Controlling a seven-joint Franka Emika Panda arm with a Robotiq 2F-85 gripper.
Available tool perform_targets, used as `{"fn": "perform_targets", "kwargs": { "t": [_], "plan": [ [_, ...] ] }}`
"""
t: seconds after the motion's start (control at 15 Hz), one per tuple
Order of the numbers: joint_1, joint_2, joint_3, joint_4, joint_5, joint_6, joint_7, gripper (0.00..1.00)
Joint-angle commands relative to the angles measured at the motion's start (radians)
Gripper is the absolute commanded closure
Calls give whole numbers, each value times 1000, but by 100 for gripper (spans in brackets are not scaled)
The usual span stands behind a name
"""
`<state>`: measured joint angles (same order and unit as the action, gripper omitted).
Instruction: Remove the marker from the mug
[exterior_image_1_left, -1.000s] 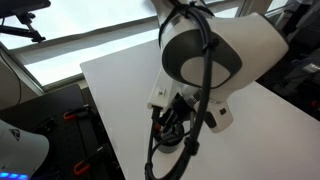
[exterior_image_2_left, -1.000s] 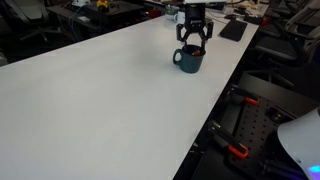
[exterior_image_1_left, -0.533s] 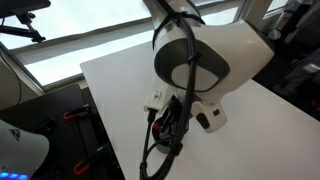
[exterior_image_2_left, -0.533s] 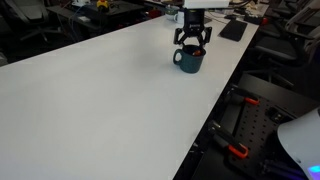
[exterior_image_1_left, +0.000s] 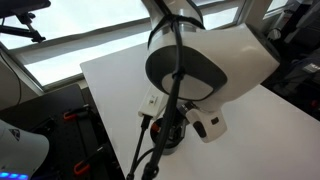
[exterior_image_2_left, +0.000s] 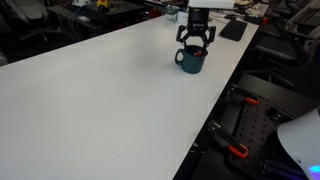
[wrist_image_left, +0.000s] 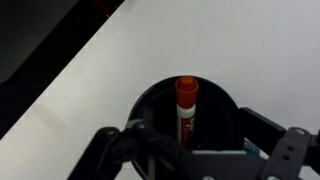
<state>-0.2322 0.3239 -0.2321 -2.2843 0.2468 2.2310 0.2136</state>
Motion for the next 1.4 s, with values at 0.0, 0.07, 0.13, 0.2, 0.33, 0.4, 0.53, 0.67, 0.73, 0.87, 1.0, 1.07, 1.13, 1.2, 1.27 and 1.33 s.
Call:
{"fn": "perform_targets", "kwargs": {
  "t": [0.0,0.07,0.13,0.2,0.33,0.4,0.53,0.67,0.73,0.87,1.0,1.07,1.13,1.2,1.27,1.33],
  "plan": [
    [-11,-88,-3,-81,21,31,-17,7],
    [-13,-102,-4,-91,20,28,-18,1],
    [-14,-116,-5,-101,19,29,-17,2],
    [-14,-127,-6,-110,18,28,-15,0],
    [-15,-144,-7,-123,17,26,-15,0],
    [-14,-149,-7,-129,16,27,-14,0],
    [-15,-153,-7,-135,16,27,-15,0],
    [-17,-154,-9,-139,17,30,-15,0],
    [-18,-154,-11,-140,17,33,-13,0],
    [-22,-154,-13,-143,19,40,-13,0],
    [-29,-149,-17,-143,22,53,-15,0],
    [-34,-145,-19,-142,28,61,-23,0],
    [-36,-143,-21,-142,30,74,-26,0],
    [-39,-141,-19,-144,35,99,-38,0],
    [-41,-141,-18,-148,36,121,-46,0],
    [-41,-142,-14,-155,38,152,-64,0]
  ]
}}
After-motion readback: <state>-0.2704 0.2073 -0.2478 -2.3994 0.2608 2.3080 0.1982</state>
